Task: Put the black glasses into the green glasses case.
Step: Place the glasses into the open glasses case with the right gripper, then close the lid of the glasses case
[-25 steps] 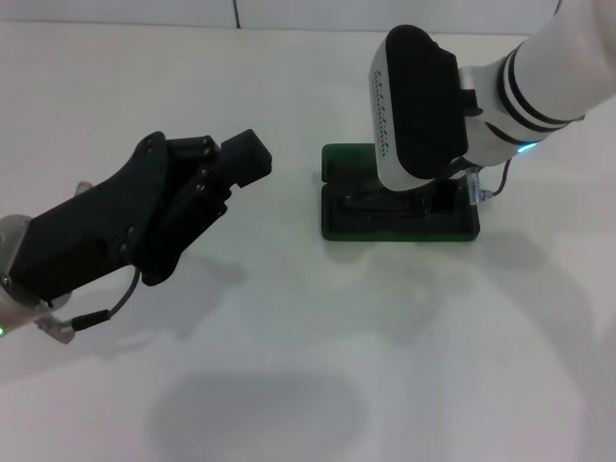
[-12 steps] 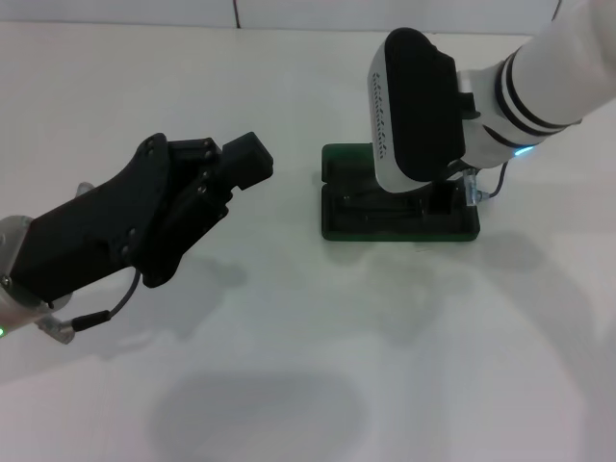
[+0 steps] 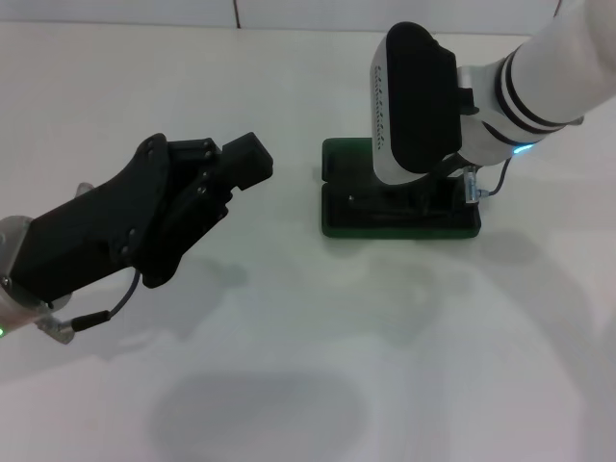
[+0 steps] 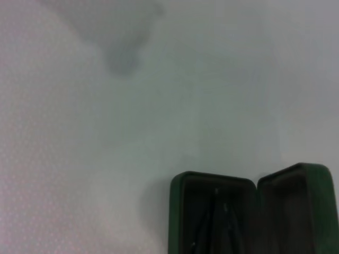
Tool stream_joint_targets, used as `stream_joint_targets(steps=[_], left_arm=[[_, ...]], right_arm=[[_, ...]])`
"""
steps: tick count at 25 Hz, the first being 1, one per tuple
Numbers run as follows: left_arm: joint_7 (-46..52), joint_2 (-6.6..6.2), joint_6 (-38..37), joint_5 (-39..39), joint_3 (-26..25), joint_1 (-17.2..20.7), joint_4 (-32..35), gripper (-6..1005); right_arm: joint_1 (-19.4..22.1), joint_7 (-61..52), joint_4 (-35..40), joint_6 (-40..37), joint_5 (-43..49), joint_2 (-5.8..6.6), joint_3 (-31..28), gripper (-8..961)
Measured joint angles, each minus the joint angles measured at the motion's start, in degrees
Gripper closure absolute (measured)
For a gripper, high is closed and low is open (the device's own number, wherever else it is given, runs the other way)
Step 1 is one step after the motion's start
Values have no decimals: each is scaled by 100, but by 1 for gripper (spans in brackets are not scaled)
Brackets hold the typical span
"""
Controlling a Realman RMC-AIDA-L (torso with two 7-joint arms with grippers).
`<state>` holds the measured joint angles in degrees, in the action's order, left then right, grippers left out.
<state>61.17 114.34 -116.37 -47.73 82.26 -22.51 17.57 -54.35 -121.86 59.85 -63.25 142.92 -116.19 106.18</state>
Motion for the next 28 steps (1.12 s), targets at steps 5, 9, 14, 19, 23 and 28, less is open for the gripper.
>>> stream_joint_targets(steps=[5, 9, 14, 19, 23, 28], left_arm=[[3, 0, 0, 0, 0, -14, 0, 969], [7, 0, 0, 0, 0, -16, 0, 969], [7, -8, 0, 1, 0, -17, 0, 969], [2, -26, 0, 1, 0, -17, 1, 968], [10, -74, 0, -2, 4, -32, 0, 968], [97, -254, 54, 9, -81, -247, -1, 968]], right_arm=[[-3, -10, 0, -21, 1, 0, 0, 806], [29, -13, 40, -28, 6, 0, 0, 800], [76, -97, 171, -168, 12, 0, -1, 796], [317, -106, 547, -223, 10, 0, -21, 795], [517, -109, 828, -228, -111, 0, -96, 794], [1087, 93, 1340, -412, -1036, 5, -485, 793]])
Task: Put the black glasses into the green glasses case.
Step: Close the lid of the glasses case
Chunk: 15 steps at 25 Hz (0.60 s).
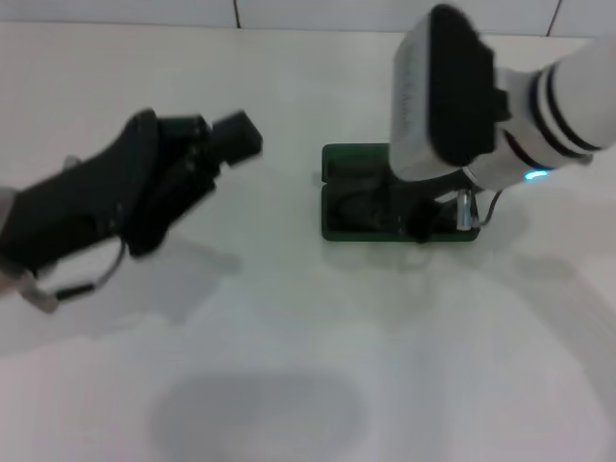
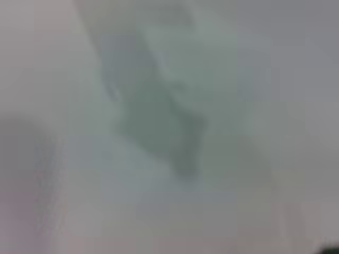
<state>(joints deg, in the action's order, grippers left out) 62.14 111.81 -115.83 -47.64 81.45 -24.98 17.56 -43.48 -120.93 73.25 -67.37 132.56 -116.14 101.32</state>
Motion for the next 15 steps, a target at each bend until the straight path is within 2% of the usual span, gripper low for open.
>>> stream_joint_targets(steps=[4, 6, 10, 11, 12, 15], left_arm=[[428, -202, 351, -14, -330, -240, 38, 968], [677, -346, 623, -35, -455, -424, 72, 968], [945, -592, 1169, -178, -505, -810, 111, 968], [945, -592, 1169, -178, -505, -810, 111, 968], [1250, -678, 1765, -498, -507, -1077, 239, 967], [1707, -687, 2552, -1193, -509, -1506, 361, 966]], right_arm=[[781, 576, 439, -128, -1249, 17, -585, 792], [1211, 945, 526, -256, -1837, 22, -933, 792], [1823, 1537, 401, -725, -2453, 17, -1535, 792], [1947, 1720, 332, -840, -2461, 18, -1670, 792], [2102, 1916, 235, -956, -2462, 19, -1849, 792], [2498, 2276, -19, -1309, -2525, 12, -2413, 792]])
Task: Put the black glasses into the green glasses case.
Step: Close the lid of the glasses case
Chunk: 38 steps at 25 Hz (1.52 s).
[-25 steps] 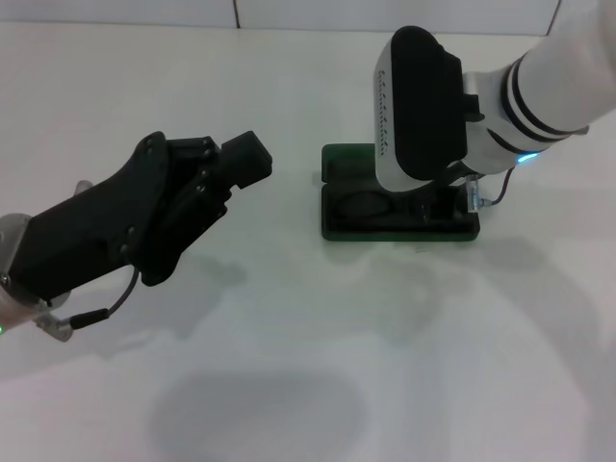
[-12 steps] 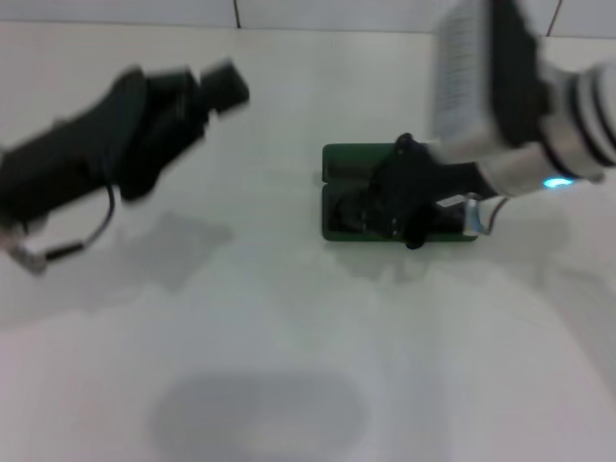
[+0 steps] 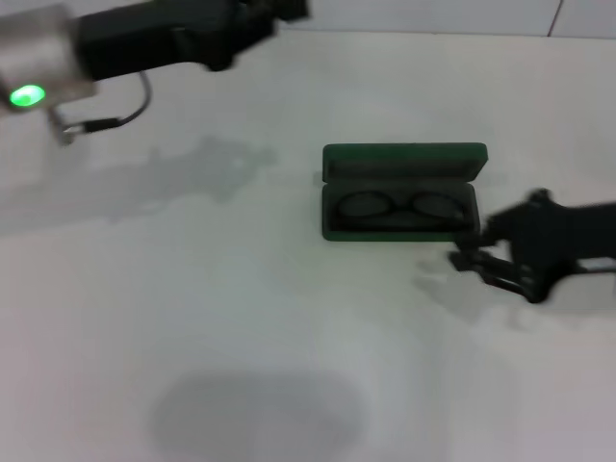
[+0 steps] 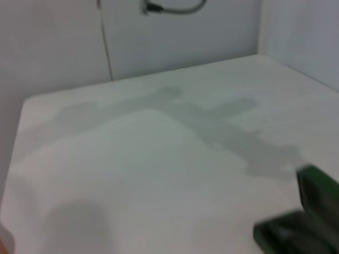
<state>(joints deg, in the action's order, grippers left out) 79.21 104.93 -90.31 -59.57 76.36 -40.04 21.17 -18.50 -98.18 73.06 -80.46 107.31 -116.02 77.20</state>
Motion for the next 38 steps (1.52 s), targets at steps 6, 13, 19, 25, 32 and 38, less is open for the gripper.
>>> stream_joint_targets(steps=[6, 13, 19, 25, 32, 38], left_arm=[[529, 341, 1451, -1646, 0, -893, 28, 936], [697, 788, 2501, -2533, 1, -1120, 66, 876], [712, 958, 2806, -2712, 29, -1197, 72, 871], [732, 1153, 3110, -3151, 24, -1358, 74, 872], [736, 1321, 3540, -3319, 46, -1414, 74, 873], [737, 1349, 3696, -3371, 52, -1423, 36, 873]], right_arm=[[486, 467, -701, -1044, -224, 7, -1311, 791], [606, 1204, -1723, -1314, -718, 32, -2064, 791], [524, 1386, -2049, -1238, -780, 44, -2156, 791], [443, 1463, -2169, -1151, -782, 39, -2150, 791], [350, 1490, -2394, -1009, -732, 31, -2100, 791], [342, 1545, -2466, -951, -747, 26, -2106, 790]])
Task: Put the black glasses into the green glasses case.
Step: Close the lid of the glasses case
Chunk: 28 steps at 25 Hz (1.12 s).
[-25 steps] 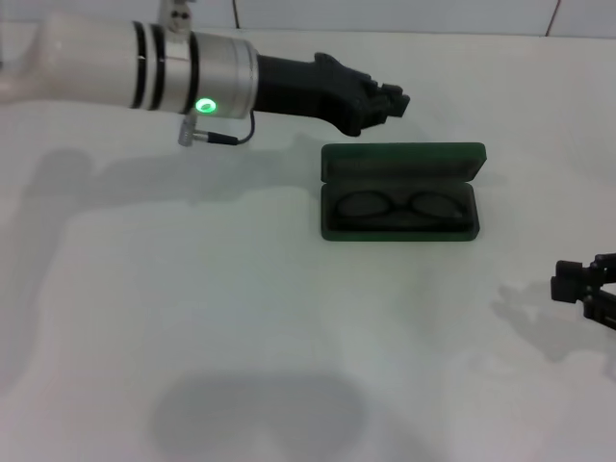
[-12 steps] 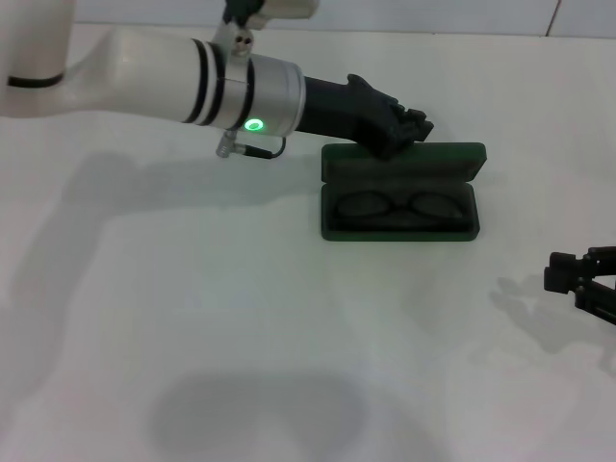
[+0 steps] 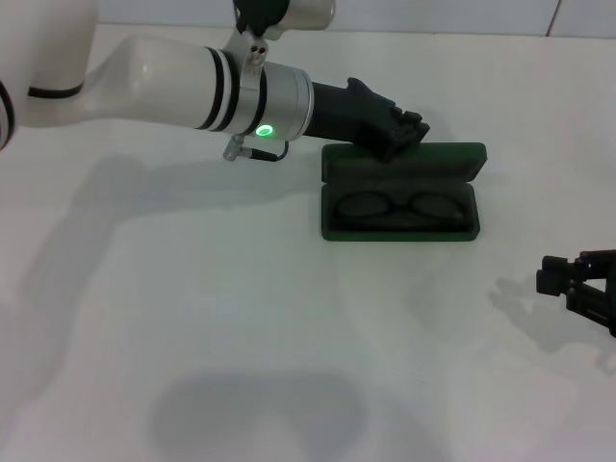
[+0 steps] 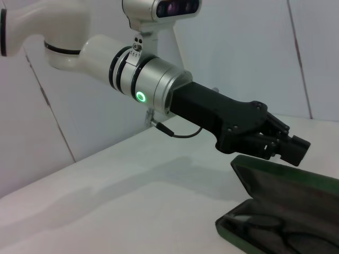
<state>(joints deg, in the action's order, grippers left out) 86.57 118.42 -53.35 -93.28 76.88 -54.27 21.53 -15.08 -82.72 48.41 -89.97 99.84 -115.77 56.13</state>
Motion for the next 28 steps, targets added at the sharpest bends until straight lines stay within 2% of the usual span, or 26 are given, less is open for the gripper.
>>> stream_joint_targets(steps=[10, 22, 28], left_arm=[[58, 64, 95, -180, 0, 12, -15, 874], [202, 79, -15, -423, 3, 41, -8, 876], [360, 119, -511, -873, 27, 68, -27, 876]], right_arm=[[-73, 8, -96, 158, -10, 2, 16, 790], [-74, 11, -104, 301, -23, -5, 17, 787], [-100, 11, -120, 327, -10, -7, 21, 785]])
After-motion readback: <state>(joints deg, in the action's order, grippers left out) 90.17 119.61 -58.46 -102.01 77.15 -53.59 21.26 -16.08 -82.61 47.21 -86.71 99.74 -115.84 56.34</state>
